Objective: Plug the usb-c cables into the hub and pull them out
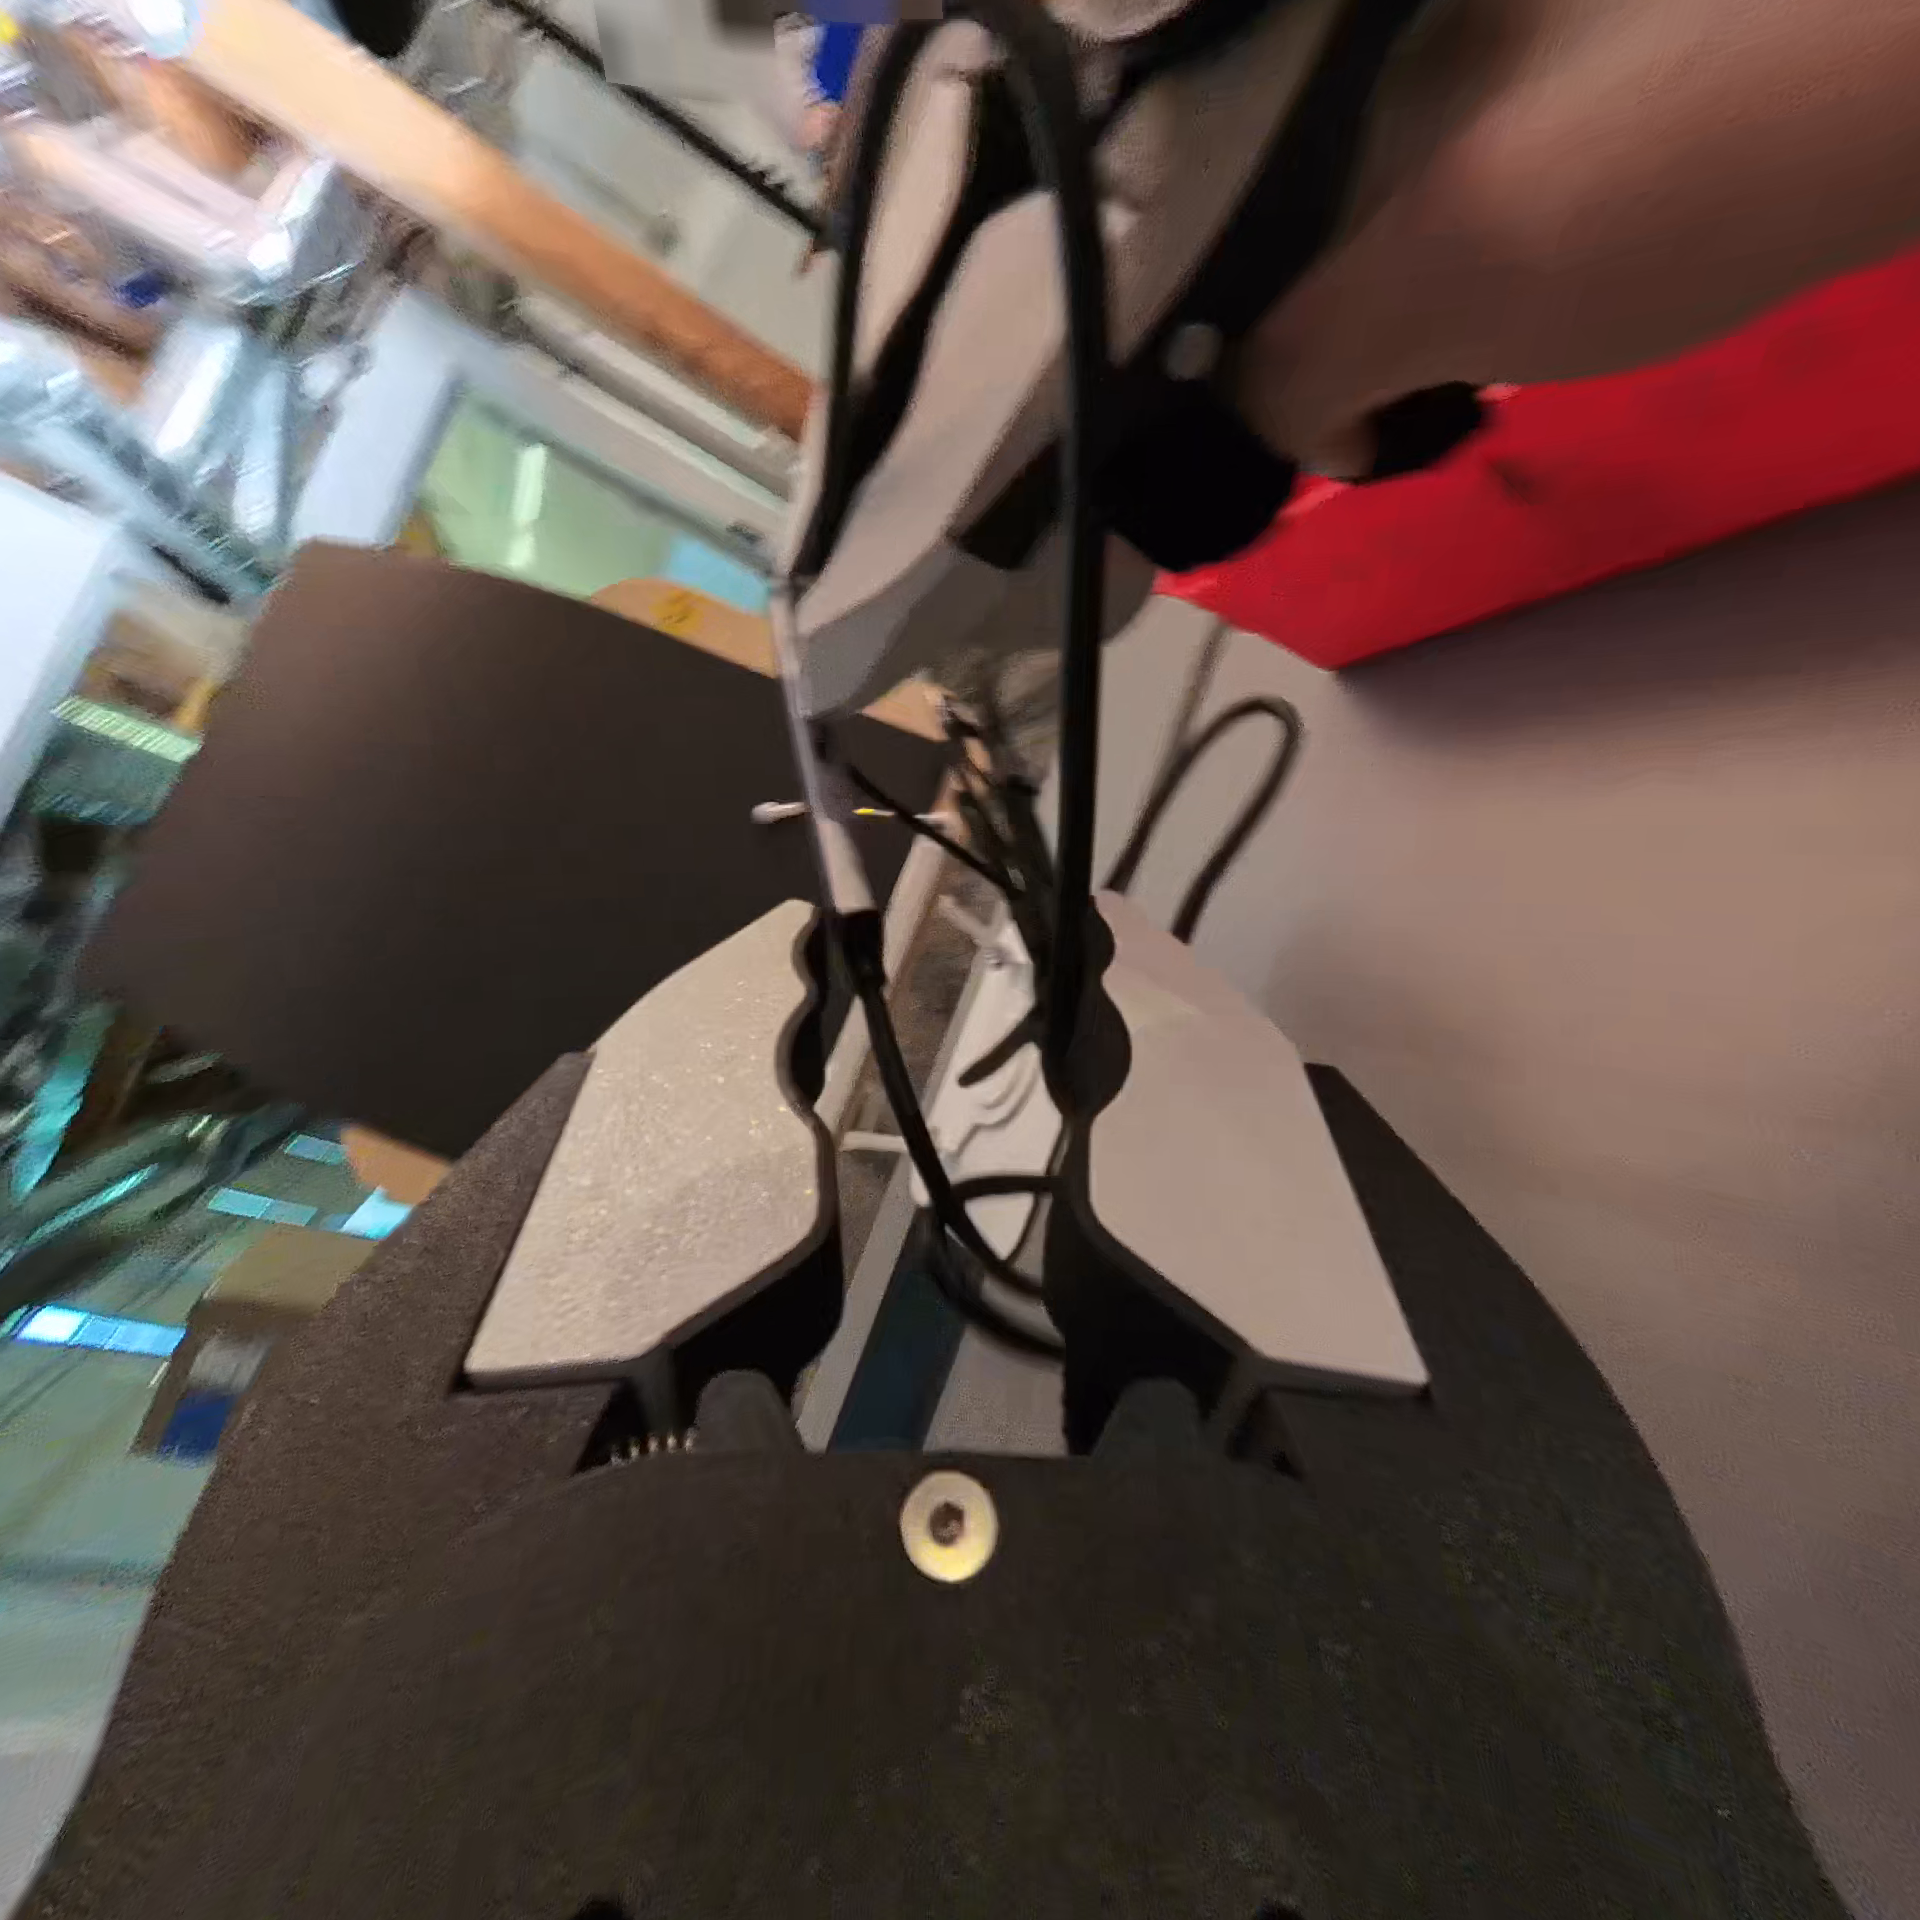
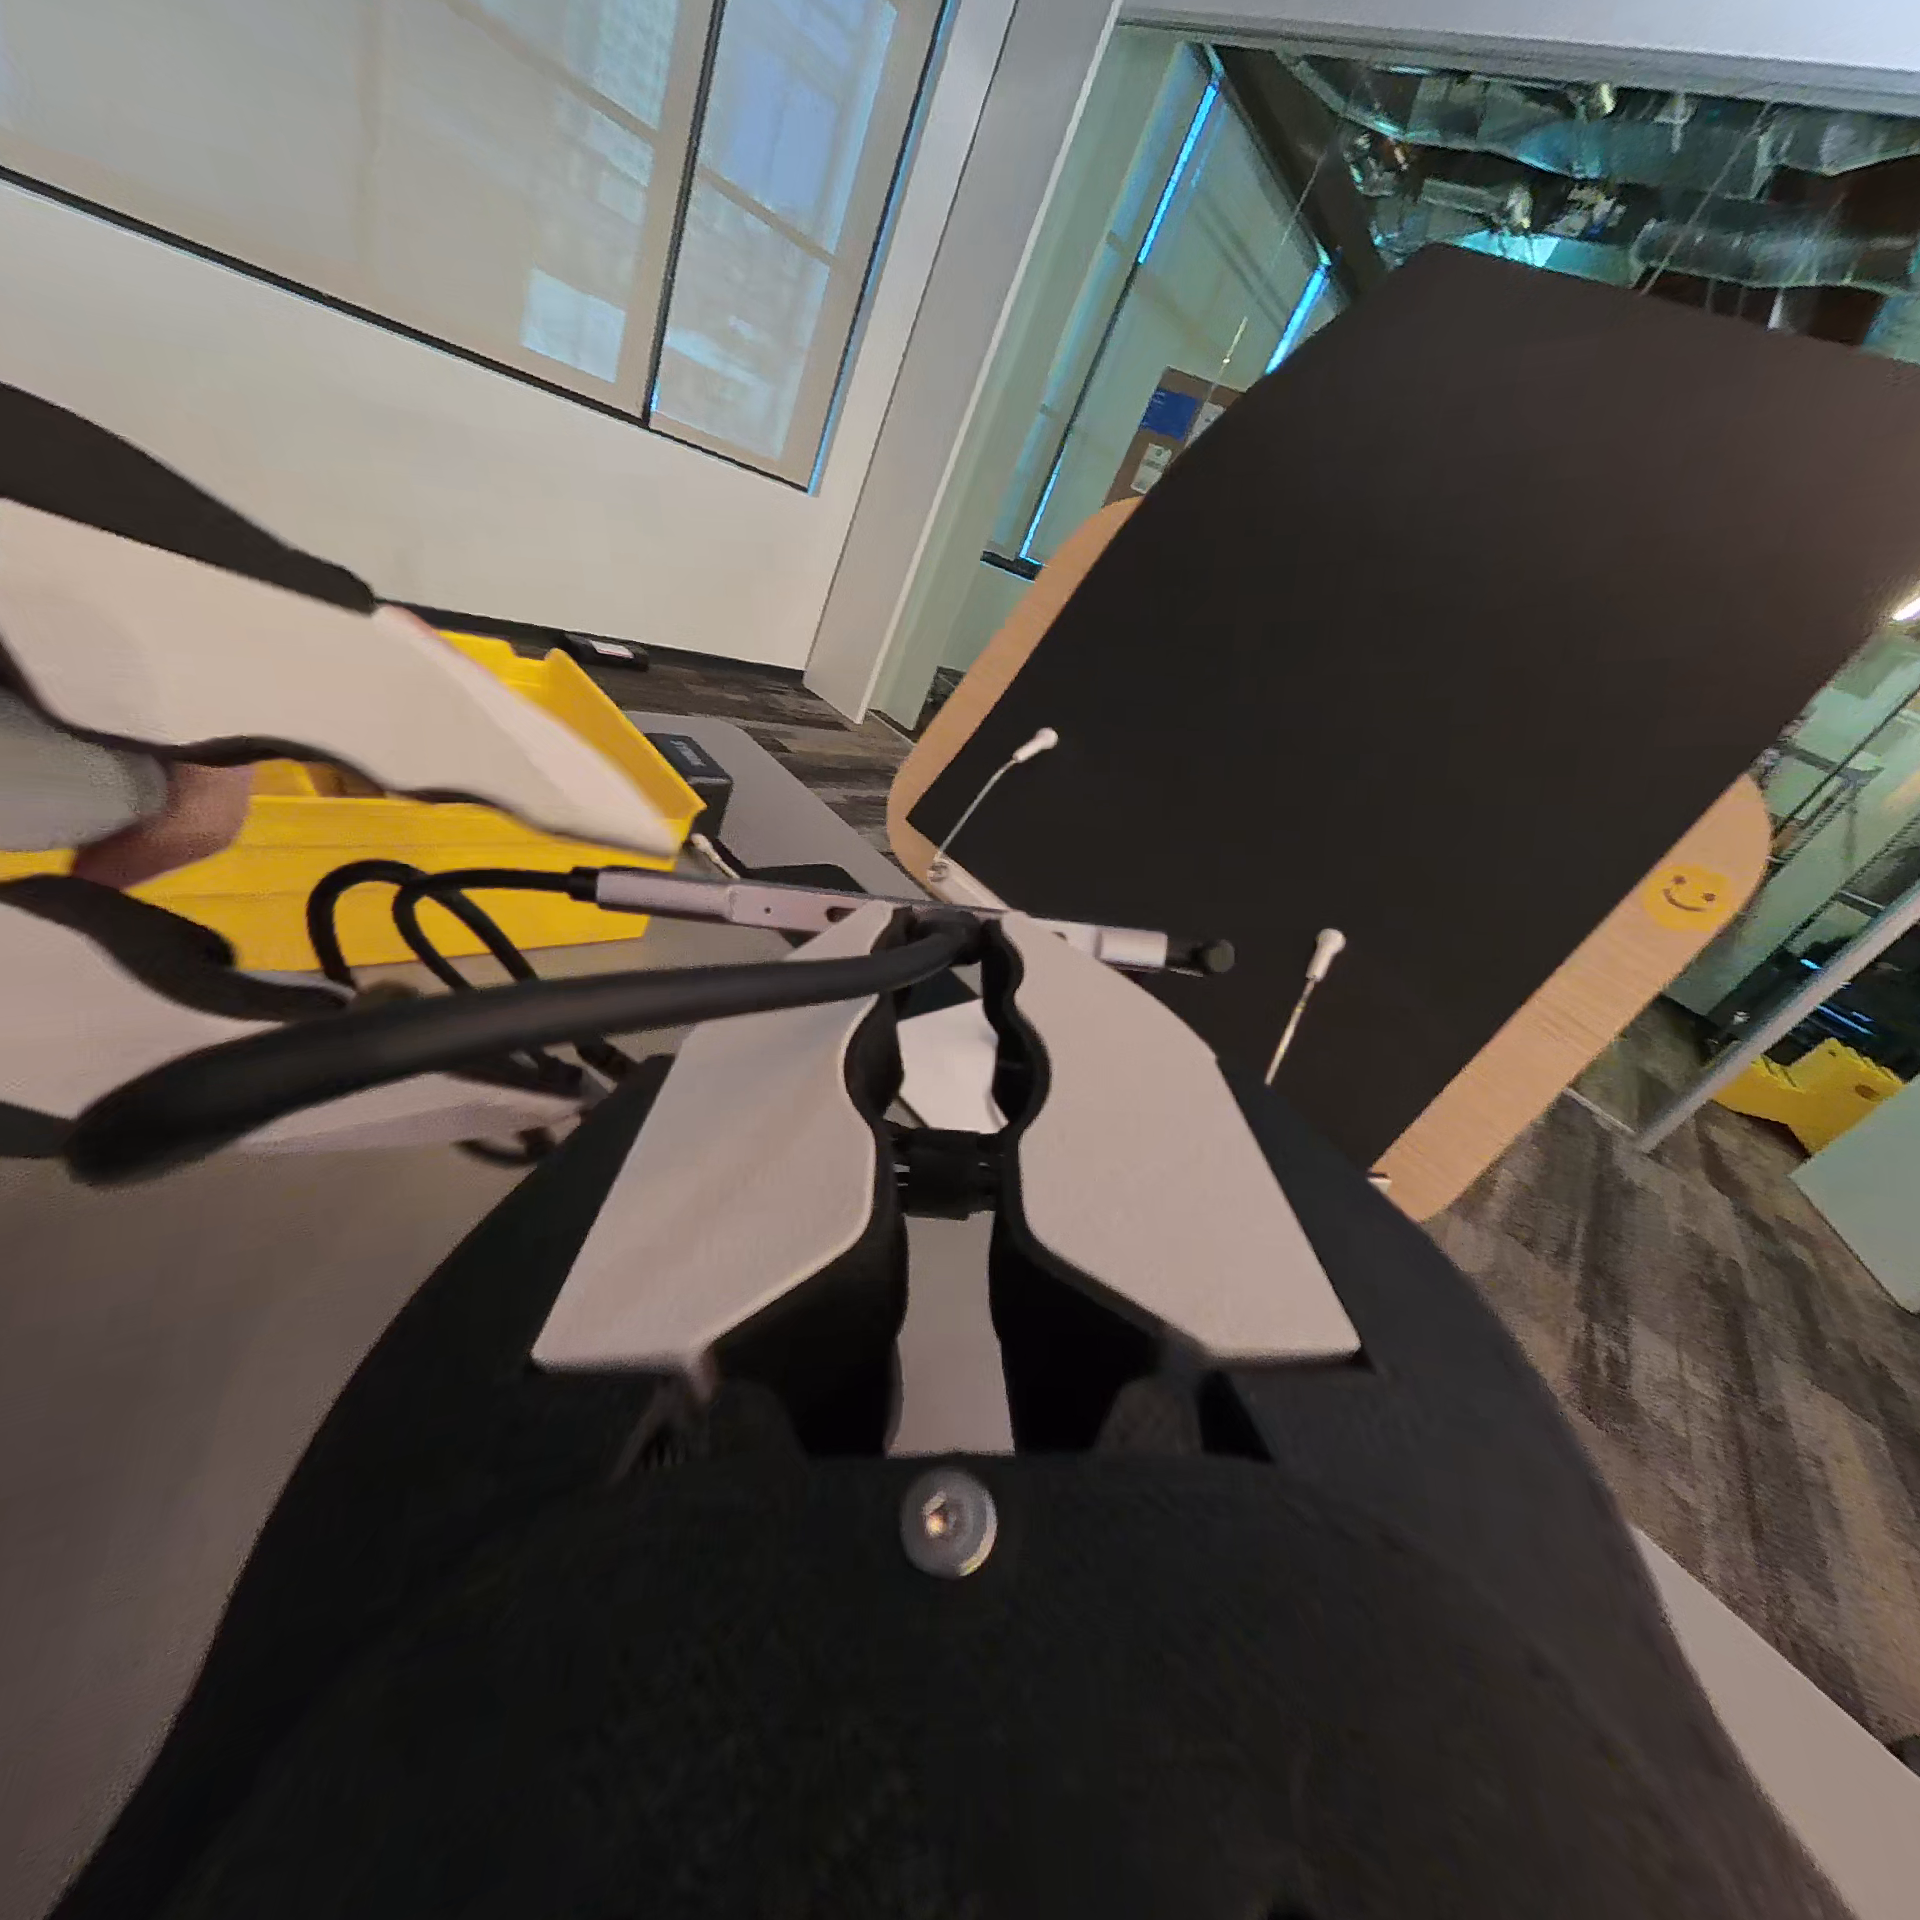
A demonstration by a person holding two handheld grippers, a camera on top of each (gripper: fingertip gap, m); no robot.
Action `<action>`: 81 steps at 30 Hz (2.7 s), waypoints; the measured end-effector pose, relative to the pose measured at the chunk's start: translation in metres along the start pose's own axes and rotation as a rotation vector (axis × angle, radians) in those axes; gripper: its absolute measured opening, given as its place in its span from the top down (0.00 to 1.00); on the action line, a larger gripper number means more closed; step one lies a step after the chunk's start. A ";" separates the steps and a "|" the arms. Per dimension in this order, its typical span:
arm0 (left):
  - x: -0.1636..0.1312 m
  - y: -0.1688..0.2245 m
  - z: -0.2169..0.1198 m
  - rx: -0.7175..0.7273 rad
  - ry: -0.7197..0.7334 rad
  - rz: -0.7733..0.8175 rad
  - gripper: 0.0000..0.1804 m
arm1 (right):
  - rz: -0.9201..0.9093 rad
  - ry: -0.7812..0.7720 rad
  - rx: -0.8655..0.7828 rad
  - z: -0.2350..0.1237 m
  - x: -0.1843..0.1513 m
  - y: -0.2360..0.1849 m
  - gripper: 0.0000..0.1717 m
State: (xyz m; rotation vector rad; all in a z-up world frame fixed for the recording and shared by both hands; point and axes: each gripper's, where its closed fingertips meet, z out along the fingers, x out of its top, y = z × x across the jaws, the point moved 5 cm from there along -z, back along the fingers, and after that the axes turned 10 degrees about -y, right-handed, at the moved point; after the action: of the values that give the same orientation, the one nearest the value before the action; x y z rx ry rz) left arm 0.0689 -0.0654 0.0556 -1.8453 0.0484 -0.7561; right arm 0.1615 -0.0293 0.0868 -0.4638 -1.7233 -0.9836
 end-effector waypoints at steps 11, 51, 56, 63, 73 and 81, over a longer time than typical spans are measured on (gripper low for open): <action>-0.030 -0.045 -0.027 -0.298 0.212 -0.503 0.74 | -0.087 0.083 -0.088 -0.006 0.000 0.007 0.93; -0.015 -0.016 0.017 -0.443 0.234 -0.970 0.87 | -0.240 0.015 -0.123 0.003 0.007 -0.022 0.97; -0.019 -0.022 0.014 -0.401 0.264 -0.984 0.87 | -0.172 -0.044 -0.139 0.005 0.006 -0.018 0.87; -0.022 -0.023 0.014 -0.345 0.242 -0.951 0.87 | 0.035 -0.118 -0.012 0.012 -0.002 -0.018 0.88; -0.033 -0.031 0.014 -0.192 0.191 -0.898 0.87 | 0.398 -0.113 0.233 0.026 -0.020 -0.024 0.86; -0.023 -0.031 0.008 -0.076 0.201 -0.786 0.87 | 0.489 0.038 0.259 0.022 -0.013 -0.023 0.89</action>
State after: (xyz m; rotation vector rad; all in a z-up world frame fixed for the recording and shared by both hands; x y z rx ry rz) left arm 0.0453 -0.0376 0.0695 -1.8434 -0.5539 -1.4918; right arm 0.1372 -0.0232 0.0632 -0.6508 -1.5692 -0.4108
